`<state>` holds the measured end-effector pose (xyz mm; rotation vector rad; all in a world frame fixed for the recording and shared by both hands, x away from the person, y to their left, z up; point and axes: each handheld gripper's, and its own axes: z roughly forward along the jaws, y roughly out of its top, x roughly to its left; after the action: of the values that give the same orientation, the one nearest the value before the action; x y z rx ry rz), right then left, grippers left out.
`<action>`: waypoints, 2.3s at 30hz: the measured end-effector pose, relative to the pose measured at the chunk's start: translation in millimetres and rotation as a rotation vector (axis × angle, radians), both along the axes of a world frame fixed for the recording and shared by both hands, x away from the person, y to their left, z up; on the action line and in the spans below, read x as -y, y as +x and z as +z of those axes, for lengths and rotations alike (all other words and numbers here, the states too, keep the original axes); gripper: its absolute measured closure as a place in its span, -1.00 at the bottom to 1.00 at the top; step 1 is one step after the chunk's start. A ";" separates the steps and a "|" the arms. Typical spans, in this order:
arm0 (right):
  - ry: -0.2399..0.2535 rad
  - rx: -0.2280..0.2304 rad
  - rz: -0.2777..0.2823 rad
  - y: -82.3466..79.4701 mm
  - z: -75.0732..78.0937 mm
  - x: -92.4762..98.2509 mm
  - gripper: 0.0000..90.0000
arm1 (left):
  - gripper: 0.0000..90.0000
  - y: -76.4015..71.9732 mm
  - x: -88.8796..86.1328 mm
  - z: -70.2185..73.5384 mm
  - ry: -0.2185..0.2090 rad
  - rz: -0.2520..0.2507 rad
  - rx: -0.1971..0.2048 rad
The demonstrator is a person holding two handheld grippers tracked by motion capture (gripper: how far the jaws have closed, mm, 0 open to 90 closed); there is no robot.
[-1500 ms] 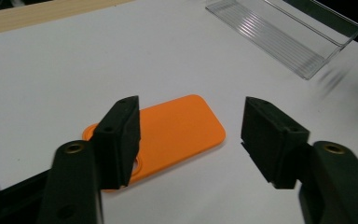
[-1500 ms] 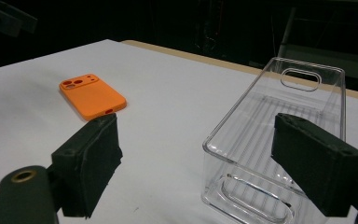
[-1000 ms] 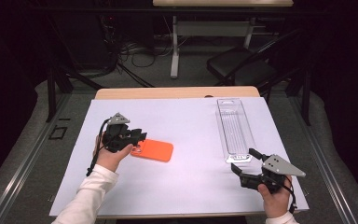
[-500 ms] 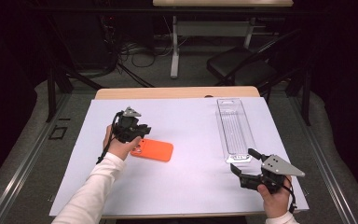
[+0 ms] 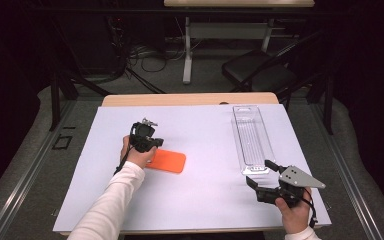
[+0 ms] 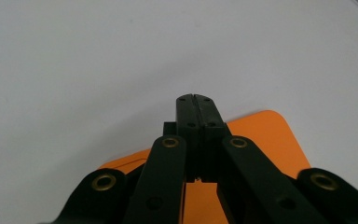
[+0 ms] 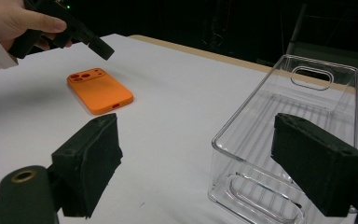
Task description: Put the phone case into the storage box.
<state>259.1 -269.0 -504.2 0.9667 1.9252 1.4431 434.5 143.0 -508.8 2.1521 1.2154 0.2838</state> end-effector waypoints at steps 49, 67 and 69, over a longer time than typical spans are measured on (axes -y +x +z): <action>0.001 -0.020 0.016 1.1 -1.0 1.1 -0.66 | 1.00 16.5 -7.3 -31.9 0.111 0.048 -0.055; 0.000 -0.024 0.018 1.7 -1.5 0.5 -0.66 | 1.00 -7.3 -28.6 -33.3 0.075 0.048 -0.068; 0.004 -0.027 0.017 2.0 -1.6 0.7 -0.66 | 1.00 -11.0 -31.2 -33.3 0.069 0.044 -0.071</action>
<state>261.1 -269.7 -505.9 0.9790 1.9553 1.4505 423.5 174.2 -542.1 2.2136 1.3121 0.2738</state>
